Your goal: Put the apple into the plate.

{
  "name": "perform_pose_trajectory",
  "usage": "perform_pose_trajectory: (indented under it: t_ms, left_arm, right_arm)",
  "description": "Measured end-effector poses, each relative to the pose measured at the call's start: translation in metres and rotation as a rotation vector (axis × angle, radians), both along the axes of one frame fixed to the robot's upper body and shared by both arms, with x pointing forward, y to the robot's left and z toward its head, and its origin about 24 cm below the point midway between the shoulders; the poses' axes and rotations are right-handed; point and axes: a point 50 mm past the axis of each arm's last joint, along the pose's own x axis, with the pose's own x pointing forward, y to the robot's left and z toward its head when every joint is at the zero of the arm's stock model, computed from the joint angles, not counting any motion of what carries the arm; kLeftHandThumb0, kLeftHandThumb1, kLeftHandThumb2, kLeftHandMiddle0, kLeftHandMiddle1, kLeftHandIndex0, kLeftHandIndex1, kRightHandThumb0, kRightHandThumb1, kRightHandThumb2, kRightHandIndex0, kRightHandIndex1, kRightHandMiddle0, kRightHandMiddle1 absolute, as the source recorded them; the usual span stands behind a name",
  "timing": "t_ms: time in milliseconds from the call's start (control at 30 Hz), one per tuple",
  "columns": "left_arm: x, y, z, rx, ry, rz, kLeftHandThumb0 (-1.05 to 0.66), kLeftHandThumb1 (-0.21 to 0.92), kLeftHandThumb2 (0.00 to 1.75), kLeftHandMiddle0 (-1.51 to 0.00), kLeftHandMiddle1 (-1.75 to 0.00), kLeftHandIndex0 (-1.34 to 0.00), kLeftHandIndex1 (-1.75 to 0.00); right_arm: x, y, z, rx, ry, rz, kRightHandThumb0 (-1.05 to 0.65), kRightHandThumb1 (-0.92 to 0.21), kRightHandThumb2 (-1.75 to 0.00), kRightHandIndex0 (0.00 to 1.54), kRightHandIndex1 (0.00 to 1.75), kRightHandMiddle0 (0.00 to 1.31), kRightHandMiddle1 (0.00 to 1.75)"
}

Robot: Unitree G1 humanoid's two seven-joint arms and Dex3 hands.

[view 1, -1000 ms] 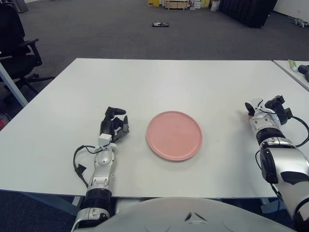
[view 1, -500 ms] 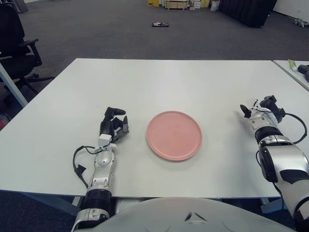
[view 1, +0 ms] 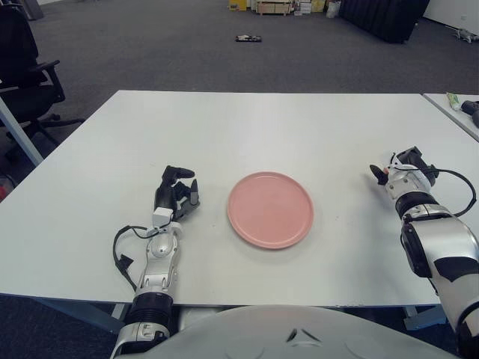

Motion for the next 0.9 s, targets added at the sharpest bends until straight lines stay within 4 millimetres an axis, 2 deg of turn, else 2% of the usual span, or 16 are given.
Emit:
perform_pose_trajectory:
  t_ms: [100,267,700,833,900]
  left_arm:
    - [-0.0001,0.0002,-0.0002,-0.003,-0.002,0.002,-0.39,0.64,0.92,-0.76,-1.75,-0.37,-1.75]
    - [-0.0002,0.0006,-0.0002,-0.003,-0.006,0.003,-0.39,0.63,0.92,-0.77,-1.75,-0.37,-1.75]
    - [0.0005,0.0015,-0.0002,0.001,0.002,0.005,-0.39,0.63,0.93,-0.77,-1.75,-0.37,-1.75]
    - [0.0005,0.002,-0.0003,0.001,0.004,0.011,-0.39,0.63,0.92,-0.77,-1.75,-0.37,-1.75]
    - [0.0006,0.0024,-0.0003,0.001,0.004,0.014,-0.39,0.64,0.92,-0.77,-1.75,-0.37,-1.75]
  right_arm:
    - [0.0,0.0005,-0.0004,-0.002,0.005,0.003,-0.42,-0.57,-0.96,0.13,1.1,0.3,1.7]
    - [0.0002,0.0019,-0.0006,-0.006,0.015,-0.001,-0.42,-0.54,-1.03,0.17,1.13,0.42,1.74]
    - [0.0002,0.0007,-0.0001,0.027,0.002,-0.021,-0.44,-0.44,-1.15,0.29,1.21,0.51,1.75]
    - [0.0,0.0008,-0.0003,0.028,-0.003,-0.029,-0.44,-0.43,-1.17,0.31,1.32,0.52,1.75]
    - [-0.0002,0.0011,-0.0005,0.028,-0.01,-0.037,-0.44,-0.42,-1.17,0.33,1.44,0.52,1.75]
